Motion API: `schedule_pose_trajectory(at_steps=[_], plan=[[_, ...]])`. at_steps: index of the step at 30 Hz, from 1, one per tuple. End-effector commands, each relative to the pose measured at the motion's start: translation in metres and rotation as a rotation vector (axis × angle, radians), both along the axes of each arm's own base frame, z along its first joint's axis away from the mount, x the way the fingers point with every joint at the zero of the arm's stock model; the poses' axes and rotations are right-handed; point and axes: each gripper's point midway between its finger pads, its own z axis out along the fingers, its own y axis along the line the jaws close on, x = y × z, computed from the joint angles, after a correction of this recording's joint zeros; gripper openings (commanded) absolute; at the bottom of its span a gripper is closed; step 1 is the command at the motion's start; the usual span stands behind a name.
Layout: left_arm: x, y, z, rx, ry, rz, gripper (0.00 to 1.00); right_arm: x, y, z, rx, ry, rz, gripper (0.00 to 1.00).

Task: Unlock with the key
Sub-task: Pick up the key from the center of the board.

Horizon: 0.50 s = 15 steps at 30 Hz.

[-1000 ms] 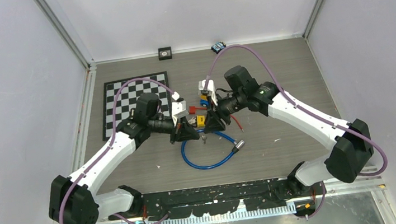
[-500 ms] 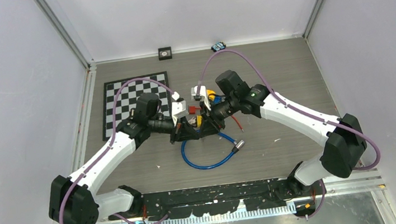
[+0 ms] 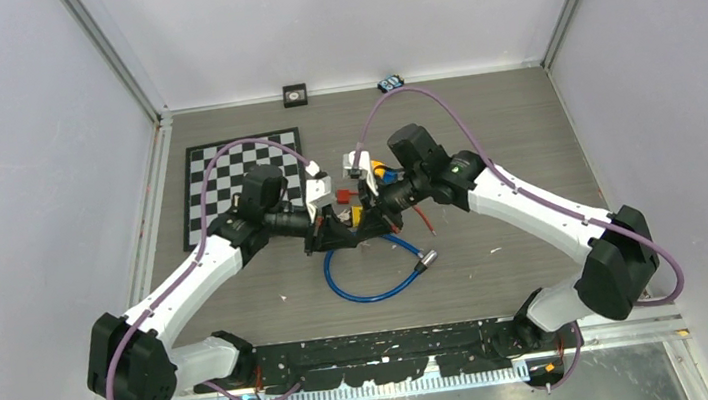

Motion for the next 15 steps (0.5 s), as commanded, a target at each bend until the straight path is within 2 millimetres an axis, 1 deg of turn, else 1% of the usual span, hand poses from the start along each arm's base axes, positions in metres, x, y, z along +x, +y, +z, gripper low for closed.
schedule_pose_trajectory(at_steps=[1,3,7,10,15], plan=[[0.005,-0.002,0.02,-0.088,-0.046,-0.011,0.16,0.01,-0.004,0.034,0.111,-0.035,-0.061,0.01],[0.006,-0.002,0.021,-0.094,-0.044,-0.009,0.26,0.012,-0.006,0.036,0.138,-0.005,-0.077,0.0],[0.009,-0.003,0.019,-0.094,-0.041,-0.004,0.38,0.012,-0.006,0.038,0.158,0.023,-0.081,0.01],[0.012,-0.005,0.019,-0.094,-0.047,0.005,0.41,0.013,-0.006,0.038,0.159,0.027,-0.082,0.0],[0.021,-0.008,0.021,-0.098,-0.047,0.027,0.41,0.014,-0.005,0.038,0.165,0.033,-0.087,0.01]])
